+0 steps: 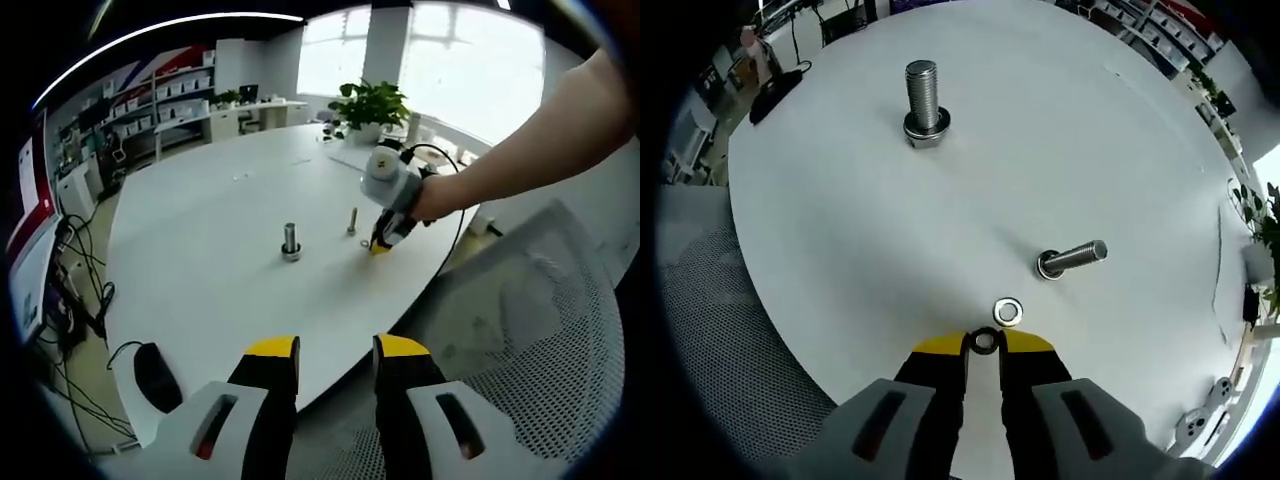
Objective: Place the washer onto the threaded stud by aligning its center hole with the stud, sliding it down to the base, and recovering from edge contact or off-axis alignment until the washer reaches the visible bottom stop.
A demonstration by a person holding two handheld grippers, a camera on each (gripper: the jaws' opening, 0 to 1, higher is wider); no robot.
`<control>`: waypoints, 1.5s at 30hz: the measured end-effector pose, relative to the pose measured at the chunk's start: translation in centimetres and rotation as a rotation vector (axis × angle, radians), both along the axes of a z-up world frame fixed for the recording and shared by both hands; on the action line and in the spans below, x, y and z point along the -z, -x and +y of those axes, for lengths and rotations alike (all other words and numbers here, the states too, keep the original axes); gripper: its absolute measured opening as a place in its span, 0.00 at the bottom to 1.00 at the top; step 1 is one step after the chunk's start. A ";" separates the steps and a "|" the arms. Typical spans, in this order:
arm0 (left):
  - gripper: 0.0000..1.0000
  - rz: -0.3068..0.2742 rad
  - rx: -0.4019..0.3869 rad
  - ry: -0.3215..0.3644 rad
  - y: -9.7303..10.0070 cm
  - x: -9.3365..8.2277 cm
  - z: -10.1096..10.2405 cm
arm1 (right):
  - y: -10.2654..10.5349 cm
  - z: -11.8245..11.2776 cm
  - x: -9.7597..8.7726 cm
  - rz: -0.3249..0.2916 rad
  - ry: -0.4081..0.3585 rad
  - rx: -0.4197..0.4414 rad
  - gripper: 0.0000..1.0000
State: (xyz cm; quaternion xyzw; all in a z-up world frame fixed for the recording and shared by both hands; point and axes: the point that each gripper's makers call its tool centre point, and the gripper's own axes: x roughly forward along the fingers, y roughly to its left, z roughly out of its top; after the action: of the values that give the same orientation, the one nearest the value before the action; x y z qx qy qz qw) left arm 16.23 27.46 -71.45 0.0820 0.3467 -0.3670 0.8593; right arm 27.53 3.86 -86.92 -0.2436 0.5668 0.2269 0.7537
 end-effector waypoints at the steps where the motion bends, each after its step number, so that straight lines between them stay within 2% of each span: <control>1: 0.28 0.001 0.001 -0.001 0.0 0.0 0.0 | 0.0 0.0 0.0 0.002 -0.002 0.004 0.15; 10: 0.28 0.002 0.003 -0.002 0.1 0.0 0.0 | 0.3 0.1 -0.2 -0.005 -0.022 0.027 0.15; 16: 0.28 0.003 0.002 -0.004 0.0 0.1 0.0 | 0.3 0.2 -0.2 -0.045 0.002 -0.020 0.15; 31: 0.28 0.009 0.005 -0.009 0.1 0.2 0.0 | 0.2 -0.1 -0.2 -0.039 -0.040 0.003 0.13; 32: 0.28 0.009 0.006 -0.010 0.1 0.2 0.0 | 0.3 -0.2 -0.4 -0.035 -0.029 -0.024 0.04; 33: 0.27 0.009 0.007 -0.011 0.1 0.2 0.0 | -0.2 -0.5 -0.7 -0.069 -0.014 -0.019 0.03; 35: 0.27 0.008 0.005 -0.010 0.1 0.2 0.0 | 0.6 -0.2 -0.7 -0.032 -0.037 -0.004 0.03; 37: 0.28 0.007 0.004 -0.008 0.1 0.2 0.0 | 1.2 -0.6 -0.2 0.003 -0.012 -0.017 0.03; 38: 0.28 0.006 0.004 -0.008 0.1 0.2 0.0 | 1.1 -0.6 -0.3 -0.017 -0.011 -0.027 0.03; 39: 0.28 0.006 0.004 -0.008 0.1 0.2 0.0 | 0.8 -0.5 -0.5 -0.041 -0.016 -0.031 0.03; 42: 0.28 0.003 0.003 -0.009 0.1 0.1 0.1 | 0.3 -0.4 -0.8 -0.042 -0.064 0.022 0.03; 45: 0.27 0.003 0.000 -0.010 0.1 0.1 0.1 | -0.1 -0.4 -1.6 -0.057 -0.096 0.034 0.03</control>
State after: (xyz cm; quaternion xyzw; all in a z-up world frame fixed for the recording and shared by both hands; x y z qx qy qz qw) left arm 16.14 27.56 -71.57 0.0858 0.3499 -0.3653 0.8584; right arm 27.66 3.50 -85.35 -0.2041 0.5374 0.2340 0.7841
